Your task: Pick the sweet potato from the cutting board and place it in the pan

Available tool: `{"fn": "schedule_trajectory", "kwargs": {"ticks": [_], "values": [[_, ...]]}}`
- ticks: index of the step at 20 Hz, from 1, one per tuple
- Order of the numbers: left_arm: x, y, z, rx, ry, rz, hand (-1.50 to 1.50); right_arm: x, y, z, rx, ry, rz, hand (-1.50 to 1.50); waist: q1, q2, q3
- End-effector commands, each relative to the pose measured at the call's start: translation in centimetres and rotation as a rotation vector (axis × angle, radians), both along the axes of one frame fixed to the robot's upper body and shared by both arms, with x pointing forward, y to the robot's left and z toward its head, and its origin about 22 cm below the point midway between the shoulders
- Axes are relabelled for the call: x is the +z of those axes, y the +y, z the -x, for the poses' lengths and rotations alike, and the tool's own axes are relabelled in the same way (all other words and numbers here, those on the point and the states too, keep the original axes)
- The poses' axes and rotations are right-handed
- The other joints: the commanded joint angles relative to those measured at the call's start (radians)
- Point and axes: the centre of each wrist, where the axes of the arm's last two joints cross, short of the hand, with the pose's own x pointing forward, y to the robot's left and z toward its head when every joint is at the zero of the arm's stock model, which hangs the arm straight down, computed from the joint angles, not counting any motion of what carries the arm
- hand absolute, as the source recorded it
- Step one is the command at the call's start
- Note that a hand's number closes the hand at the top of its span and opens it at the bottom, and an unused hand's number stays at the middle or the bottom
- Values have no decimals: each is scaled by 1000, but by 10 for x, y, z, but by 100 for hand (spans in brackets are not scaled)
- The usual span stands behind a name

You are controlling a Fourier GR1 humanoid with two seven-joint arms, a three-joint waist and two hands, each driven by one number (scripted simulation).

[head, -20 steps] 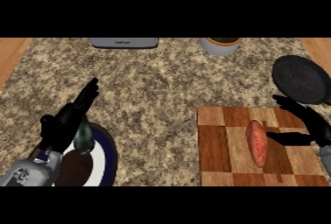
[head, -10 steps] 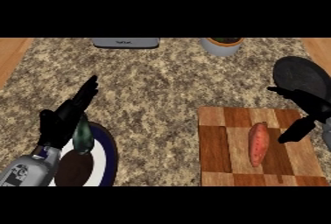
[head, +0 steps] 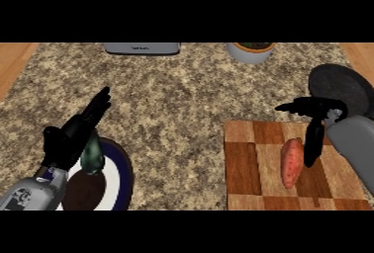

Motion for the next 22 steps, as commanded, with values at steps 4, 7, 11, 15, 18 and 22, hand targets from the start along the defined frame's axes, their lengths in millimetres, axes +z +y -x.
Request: {"fn": "schedule_trajectory", "kwargs": {"ticks": [4, 7, 11, 15, 18, 22], "values": [[2, 12, -2, 26, 5, -15, 0, 5, 24, 4, 45, 78, 99, -150, -18, -1, 1], [-2, 4, 5, 38, 20, -18, 0, 3, 31, 12, 39, 67, 132, -150, -17, -2, 1], [-4, 2, 1, 21, -12, -12, 0, -4, 45, 16, 54, 72, 199, -150, -16, -1, 1], [-14, 3, -9, 14, 9, 19, 0, -7, 27, 17, 22, 88, 202, -150, -19, 1, 1], [-7, 16, -4, 20, -2, -9, 0, -19, 33, 31, 60, 77, 206, -150, -18, 0, 2], [3, 11, 12, -6, -18, 6, 0, -33, 29, 26, 12, 62, 194, -150, -12, 0, 2]]}}
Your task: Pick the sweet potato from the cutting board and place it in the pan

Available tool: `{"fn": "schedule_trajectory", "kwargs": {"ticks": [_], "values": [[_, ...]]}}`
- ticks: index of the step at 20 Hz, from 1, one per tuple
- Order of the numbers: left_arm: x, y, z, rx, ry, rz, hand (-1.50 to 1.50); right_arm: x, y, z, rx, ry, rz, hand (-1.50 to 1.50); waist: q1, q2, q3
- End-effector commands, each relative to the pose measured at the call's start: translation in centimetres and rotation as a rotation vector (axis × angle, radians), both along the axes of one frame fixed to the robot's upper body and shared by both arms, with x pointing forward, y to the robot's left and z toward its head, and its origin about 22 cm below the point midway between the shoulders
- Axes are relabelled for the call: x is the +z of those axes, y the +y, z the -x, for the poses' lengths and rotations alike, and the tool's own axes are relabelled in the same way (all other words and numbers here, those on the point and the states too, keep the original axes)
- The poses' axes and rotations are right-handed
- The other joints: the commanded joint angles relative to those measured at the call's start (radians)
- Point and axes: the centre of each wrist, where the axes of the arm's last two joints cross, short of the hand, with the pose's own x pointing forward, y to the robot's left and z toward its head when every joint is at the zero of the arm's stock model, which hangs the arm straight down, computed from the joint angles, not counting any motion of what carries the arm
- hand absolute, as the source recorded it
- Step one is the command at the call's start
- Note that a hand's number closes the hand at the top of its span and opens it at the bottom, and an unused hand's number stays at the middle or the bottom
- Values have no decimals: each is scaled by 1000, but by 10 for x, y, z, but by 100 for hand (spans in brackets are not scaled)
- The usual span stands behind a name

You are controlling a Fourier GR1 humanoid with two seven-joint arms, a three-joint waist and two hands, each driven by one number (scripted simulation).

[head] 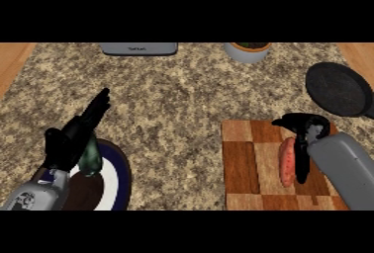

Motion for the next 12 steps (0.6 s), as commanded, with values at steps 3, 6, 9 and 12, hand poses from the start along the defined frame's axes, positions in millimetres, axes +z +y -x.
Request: {"fn": "schedule_trajectory", "kwargs": {"ticks": [3, 6, 9, 12], "values": [[5, 9, -10, 9, -4, -16, 0, -4, -6, 14, 5, -2, 13, -150, -5, 0, 0], [0, -5, -10, -5, -14, 4, 0, -25, -13, 2, 4, 20, 11, -150, 0, 2, 0], [18, 1, -13, -3, -5, 9, 0, -42, 5, 20, 99, 56, -4, 150, 0, 1, 0], [3, -6, -2, 3, 8, -13, 0, -44, -6, 19, 124, 89, -32, 150, 4, 2, 1]]}}
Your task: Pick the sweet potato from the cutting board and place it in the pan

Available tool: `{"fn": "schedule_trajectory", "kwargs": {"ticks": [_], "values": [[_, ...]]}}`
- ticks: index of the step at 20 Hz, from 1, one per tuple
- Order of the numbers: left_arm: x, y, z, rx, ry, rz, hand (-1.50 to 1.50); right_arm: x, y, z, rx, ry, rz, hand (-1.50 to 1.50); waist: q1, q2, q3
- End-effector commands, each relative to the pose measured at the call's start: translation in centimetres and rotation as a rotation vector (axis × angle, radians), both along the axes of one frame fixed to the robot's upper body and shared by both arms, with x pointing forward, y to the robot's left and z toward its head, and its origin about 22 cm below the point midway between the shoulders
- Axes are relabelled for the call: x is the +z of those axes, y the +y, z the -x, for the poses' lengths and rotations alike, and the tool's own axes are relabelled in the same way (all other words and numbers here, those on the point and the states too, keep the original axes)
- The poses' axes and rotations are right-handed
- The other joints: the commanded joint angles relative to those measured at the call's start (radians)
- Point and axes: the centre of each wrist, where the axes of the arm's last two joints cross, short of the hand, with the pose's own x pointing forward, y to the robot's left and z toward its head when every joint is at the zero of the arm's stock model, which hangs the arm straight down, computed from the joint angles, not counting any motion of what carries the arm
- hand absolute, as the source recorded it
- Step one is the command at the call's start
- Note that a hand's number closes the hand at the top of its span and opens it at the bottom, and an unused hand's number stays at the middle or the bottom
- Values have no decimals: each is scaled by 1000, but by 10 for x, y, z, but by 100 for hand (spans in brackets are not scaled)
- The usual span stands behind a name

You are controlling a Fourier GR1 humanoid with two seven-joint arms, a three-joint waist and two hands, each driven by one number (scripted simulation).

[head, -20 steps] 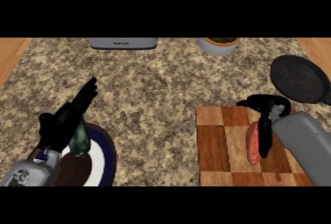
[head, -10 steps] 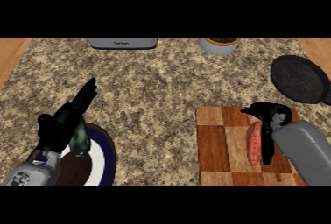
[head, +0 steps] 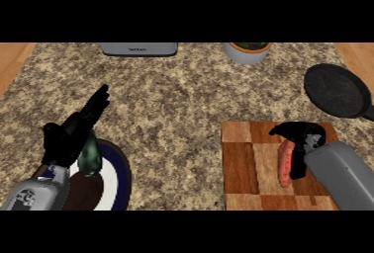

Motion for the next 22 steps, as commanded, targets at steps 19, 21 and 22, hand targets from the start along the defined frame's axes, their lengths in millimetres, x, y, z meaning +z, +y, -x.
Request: {"fn": "schedule_trajectory", "kwargs": {"ticks": [19, 21, 22], "values": [[-4, -1, 3, -5, 16, 0, 0, 41, 75, -11, -499, -728, -121, 150, 10, 3, 10], [2, -12, 4, -28, 7, -3, 0, 41, 100, -10, -537, -830, -84, 150, 21, 7, 10], [4, -13, -3, -22, 11, -3, 0, 47, 110, -11, -535, -910, -71, 150, 15, 10, 10]]}}
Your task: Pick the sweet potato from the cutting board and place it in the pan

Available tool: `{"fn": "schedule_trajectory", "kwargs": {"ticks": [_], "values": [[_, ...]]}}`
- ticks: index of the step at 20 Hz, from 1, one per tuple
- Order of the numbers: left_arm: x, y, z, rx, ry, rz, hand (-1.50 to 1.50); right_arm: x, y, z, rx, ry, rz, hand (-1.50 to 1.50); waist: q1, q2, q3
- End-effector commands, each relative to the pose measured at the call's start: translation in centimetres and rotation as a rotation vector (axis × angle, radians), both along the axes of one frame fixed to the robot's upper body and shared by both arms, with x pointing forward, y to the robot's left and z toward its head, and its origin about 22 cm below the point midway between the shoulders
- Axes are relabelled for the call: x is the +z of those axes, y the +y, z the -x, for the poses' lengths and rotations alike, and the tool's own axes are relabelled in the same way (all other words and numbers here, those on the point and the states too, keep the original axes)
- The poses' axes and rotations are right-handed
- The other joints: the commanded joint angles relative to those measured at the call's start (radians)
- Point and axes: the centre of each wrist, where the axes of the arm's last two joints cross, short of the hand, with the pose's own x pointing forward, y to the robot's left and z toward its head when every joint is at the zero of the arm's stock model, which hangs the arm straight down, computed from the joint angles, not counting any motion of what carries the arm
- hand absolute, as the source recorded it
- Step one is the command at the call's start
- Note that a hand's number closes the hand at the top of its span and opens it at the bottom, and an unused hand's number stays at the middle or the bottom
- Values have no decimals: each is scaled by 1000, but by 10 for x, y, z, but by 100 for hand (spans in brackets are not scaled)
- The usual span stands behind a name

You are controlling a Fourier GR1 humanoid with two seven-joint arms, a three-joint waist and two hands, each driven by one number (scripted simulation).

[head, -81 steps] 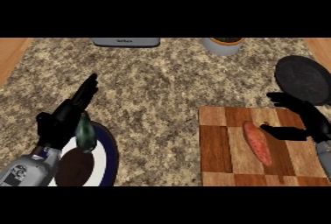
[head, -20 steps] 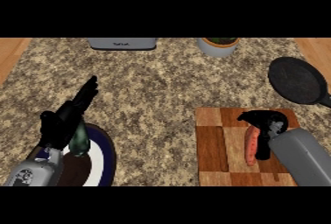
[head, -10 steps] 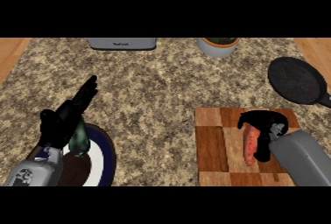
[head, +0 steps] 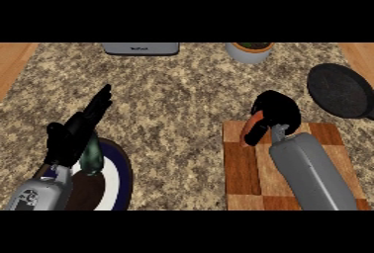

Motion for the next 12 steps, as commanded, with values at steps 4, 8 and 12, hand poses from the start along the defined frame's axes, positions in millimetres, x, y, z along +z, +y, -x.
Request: {"fn": "schedule_trajectory", "kwargs": {"ticks": [4, 8, 12], "values": [[-6, -13, 3, -18, -1, 15, 0, 39, 51, -3, -147, -512, 137, 150, 5, 2, 0], [-8, -7, -3, 0, -7, -3, 0, 42, 62, -6, -170, -649, 121, 150, -6, 5, 1], [-12, 0, 2, 14, 14, -4, 0, 43, 65, -7, -269, -675, 136, 150, -9, 3, 1]]}}
